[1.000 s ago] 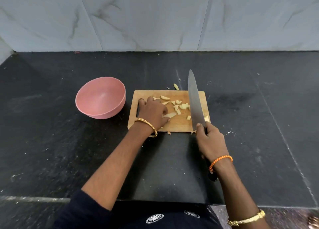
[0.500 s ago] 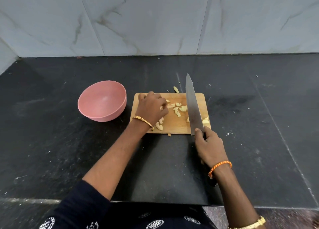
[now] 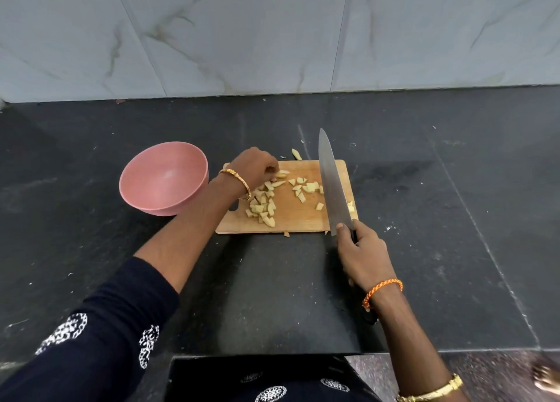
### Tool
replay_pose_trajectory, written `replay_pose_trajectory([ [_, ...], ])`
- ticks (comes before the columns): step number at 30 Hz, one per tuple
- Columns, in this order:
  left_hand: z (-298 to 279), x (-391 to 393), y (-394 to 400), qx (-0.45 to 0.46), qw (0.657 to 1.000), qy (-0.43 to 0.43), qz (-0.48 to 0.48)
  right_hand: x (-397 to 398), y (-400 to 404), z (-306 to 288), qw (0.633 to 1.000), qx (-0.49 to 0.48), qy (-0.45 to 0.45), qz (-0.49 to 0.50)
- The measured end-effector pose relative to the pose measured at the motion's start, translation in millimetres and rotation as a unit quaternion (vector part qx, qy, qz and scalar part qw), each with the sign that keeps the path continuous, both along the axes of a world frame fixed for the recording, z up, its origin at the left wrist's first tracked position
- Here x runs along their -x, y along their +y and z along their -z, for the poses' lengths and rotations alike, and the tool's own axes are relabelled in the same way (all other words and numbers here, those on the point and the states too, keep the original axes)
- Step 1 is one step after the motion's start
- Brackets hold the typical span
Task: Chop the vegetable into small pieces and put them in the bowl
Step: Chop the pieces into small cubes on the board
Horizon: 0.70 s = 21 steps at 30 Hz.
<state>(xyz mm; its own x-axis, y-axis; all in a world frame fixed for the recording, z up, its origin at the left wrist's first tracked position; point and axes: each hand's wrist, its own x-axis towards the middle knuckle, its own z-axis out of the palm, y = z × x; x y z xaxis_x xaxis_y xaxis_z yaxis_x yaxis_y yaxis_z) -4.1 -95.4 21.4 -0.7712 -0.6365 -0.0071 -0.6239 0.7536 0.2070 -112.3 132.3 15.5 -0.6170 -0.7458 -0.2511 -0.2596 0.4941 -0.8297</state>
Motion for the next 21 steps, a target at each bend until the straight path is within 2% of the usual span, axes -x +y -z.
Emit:
replay_pose_trajectory([
  [5, -9, 10, -6, 0.018, 0.997, -0.061, 0.044, 1, -2, -1, 1.0, 0.001, 0.008, -0.011],
  [8, -9, 13, -2, 0.031, 0.996, -0.063, 0.054, 1, -2, -2, 1.0, 0.006, 0.008, -0.016],
  [11, -10, 11, 1, 0.002, 0.999, -0.004, 0.039, 3, 0, -2, 1.0, 0.011, 0.004, -0.015],
  [16, -4, 4, 49, -0.012, 0.98, 0.198, 0.034, 6, 3, -1, 1.0, 0.022, 0.003, 0.007],
  [21, 42, 5, 101, 0.063, 0.973, 0.214, 0.059, 6, 3, 0, 1.0, 0.018, 0.005, 0.012],
])
